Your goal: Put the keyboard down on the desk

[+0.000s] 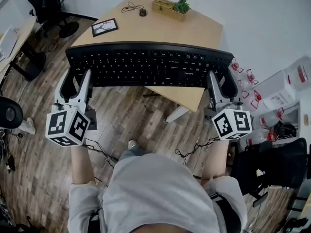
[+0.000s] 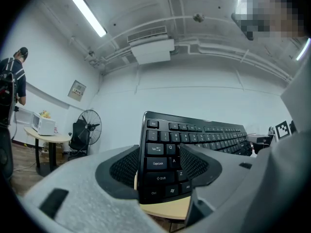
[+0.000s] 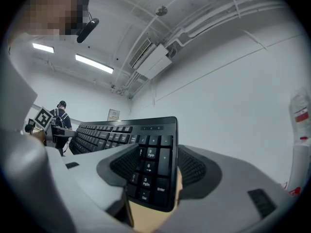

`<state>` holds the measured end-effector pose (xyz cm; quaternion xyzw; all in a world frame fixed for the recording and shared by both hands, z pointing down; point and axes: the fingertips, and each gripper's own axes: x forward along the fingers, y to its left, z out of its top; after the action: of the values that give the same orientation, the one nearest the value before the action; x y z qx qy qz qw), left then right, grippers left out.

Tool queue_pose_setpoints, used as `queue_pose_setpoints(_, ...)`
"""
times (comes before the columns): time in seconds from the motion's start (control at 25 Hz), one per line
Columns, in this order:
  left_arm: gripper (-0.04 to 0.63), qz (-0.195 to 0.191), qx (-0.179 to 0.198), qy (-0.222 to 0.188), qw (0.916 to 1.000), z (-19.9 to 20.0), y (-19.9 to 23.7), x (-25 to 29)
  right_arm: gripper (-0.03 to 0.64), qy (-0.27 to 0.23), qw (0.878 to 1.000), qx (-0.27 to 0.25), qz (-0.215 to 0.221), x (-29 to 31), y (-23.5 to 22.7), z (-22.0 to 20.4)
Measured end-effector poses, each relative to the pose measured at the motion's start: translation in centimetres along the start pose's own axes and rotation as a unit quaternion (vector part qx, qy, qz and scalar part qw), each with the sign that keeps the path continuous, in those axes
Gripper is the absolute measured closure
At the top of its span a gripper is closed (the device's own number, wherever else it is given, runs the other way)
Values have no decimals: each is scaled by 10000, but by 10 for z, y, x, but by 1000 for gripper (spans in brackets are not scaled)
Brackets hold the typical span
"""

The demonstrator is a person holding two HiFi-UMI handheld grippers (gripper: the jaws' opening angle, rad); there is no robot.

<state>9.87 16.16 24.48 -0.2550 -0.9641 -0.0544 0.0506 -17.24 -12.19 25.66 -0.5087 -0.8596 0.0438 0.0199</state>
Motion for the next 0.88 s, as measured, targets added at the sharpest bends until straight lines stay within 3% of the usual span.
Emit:
queue_pose_setpoints(0.4, 344, 35, 215, -84, 9997, 28, -3, -16, 376, -213, 9997, 146, 32, -8, 7, 15)
queue_pose_setpoints(0.88, 344, 17, 138, -98, 9999, 6, -2, -1, 376, -161, 9998, 121, -8, 0, -1, -3)
